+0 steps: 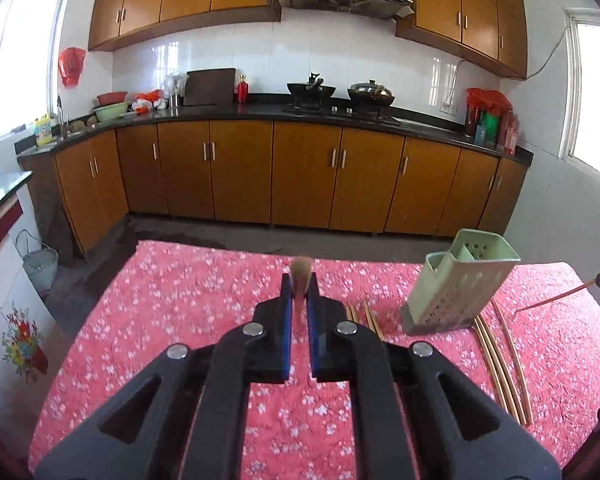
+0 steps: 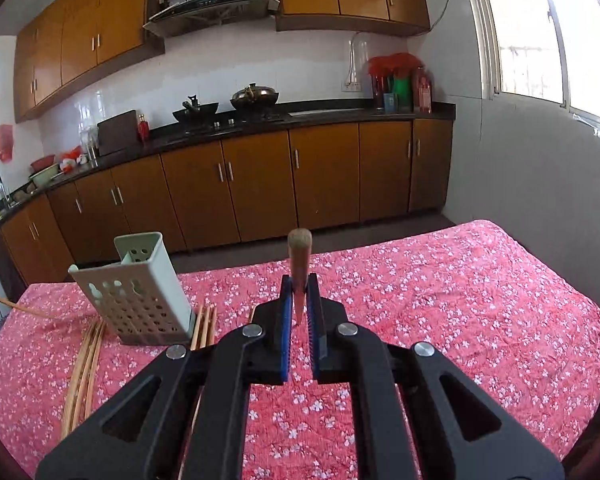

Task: Organize utensils
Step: 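Lift the left tool's chopstick into the perforated holder while the right tool drops its chopstick in too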

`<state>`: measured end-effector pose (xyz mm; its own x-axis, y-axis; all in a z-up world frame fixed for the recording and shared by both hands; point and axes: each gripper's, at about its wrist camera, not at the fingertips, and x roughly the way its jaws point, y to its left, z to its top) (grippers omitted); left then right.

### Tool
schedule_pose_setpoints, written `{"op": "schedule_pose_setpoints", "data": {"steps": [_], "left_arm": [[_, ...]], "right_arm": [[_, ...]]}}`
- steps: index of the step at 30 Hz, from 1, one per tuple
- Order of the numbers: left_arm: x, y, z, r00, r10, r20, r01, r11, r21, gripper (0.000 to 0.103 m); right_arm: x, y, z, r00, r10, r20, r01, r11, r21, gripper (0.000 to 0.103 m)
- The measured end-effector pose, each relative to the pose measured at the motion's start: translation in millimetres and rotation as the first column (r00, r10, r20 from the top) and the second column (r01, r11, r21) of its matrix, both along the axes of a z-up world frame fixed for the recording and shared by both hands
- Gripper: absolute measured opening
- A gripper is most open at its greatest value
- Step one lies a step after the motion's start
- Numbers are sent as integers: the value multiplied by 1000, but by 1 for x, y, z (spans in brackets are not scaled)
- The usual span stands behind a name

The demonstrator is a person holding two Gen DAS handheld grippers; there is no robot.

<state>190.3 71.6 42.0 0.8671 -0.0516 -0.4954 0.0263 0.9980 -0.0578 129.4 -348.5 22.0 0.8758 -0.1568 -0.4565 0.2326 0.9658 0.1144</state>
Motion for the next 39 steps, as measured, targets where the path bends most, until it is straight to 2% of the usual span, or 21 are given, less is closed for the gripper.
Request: {"op": "schedule_pose_setpoints", "data": {"steps": [5,8,12,15,18,21,24,26,31,35,36,37,39], "left_arm": [[6,-1,8,1000,10,4,-10,1000,12,8],[9,-3,30,999,6,40,-6,1000,-16,8],[5,-20,80,988,-33,152,42,997,-57,8],[0,-36,109,972,-65,224,88,992,-93,8],[-4,-54,131,949,-77,307,118,986,-118,8],[-1,-71,142,928,-84,362,145,979,-146,8],[9,-90,140,919,-84,385,154,976,-155,8],[21,-99,134,923,-87,374,156,975,-159,8],[53,-116,95,954,-123,273,173,971,-166,8],[68,-123,70,968,-150,201,184,970,-159,8],[69,-122,67,969,-152,195,185,969,-164,9],[70,-122,66,970,-152,191,185,968,-168,11],[66,-116,64,969,-151,195,186,967,-175,18]], "right_arm": [[4,6,8,1000,-3,8,4,1000,-8,8],[11,5,36,998,11,61,-13,1000,21,8],[12,16,96,976,64,208,-77,996,53,8],[12,29,127,949,105,297,-132,989,73,8],[14,44,141,926,138,353,-176,981,78,8],[26,61,136,919,170,356,-204,977,63,8],[44,74,116,931,190,311,-216,975,50,8],[55,76,99,943,193,271,-215,975,54,8],[67,78,68,960,203,193,-224,970,91,8],[69,79,62,962,218,166,-236,967,101,9],[69,79,61,962,218,163,-236,966,102,14],[68,78,62,962,218,163,-236,966,104,25],[65,76,65,961,214,175,-235,966,106,39]]}}
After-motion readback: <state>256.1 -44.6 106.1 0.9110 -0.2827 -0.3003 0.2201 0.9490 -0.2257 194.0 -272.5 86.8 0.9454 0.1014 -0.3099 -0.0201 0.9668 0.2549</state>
